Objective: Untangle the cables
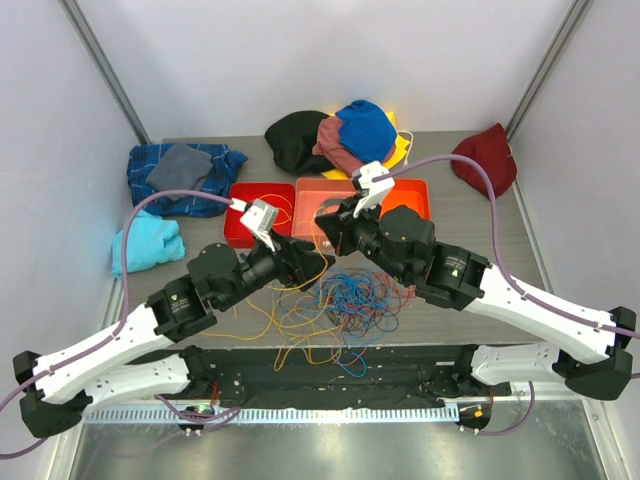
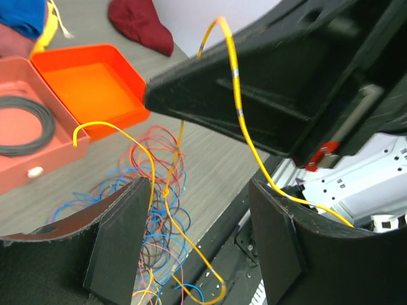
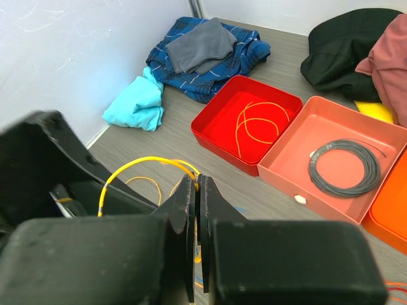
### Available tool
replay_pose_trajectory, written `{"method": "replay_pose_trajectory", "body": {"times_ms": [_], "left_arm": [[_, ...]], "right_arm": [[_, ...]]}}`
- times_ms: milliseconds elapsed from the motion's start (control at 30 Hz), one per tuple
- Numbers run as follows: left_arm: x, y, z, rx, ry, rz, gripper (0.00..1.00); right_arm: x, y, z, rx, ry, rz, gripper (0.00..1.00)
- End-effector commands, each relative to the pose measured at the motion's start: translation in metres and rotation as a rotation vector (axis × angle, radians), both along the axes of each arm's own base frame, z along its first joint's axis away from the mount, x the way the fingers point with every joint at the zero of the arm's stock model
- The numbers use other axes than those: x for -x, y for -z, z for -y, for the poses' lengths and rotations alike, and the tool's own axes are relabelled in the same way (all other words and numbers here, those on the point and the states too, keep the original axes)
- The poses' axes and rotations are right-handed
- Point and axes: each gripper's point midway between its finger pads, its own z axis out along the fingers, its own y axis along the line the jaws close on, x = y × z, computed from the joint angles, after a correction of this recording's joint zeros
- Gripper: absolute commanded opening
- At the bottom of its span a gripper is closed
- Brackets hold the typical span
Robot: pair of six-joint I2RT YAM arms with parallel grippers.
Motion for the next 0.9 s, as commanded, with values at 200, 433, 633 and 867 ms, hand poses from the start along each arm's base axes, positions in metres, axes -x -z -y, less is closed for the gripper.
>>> {"method": "replay_pose_trajectory", "body": {"times_ms": [200,433,633,867], "left_arm": [[-0.013,0.014,0.02,0.031,-0.015,-0.007,0.64],[-0.04,0.015,-0.014,-0.034,-0.24,0.007,0.0],[-0.069,0.019,-0.051,-0.176,-0.452,-0.02,0.0],[-0.152,0.061,-0.101,-0.396,-0.719,-0.28,0.0]], "right_arm": [[0.02,-0.029,-0.017,-0.179,-0.115,-0.041,0.01],[0.025,-0.011,0.003,-0.127,-0.08,-0.089,1.0],[0.023,0.039,0.046,-0.031,0.054,-0.13,1.0],[0.026,0.079,0.065,0.01,0.111,-0.174,1.0]]}}
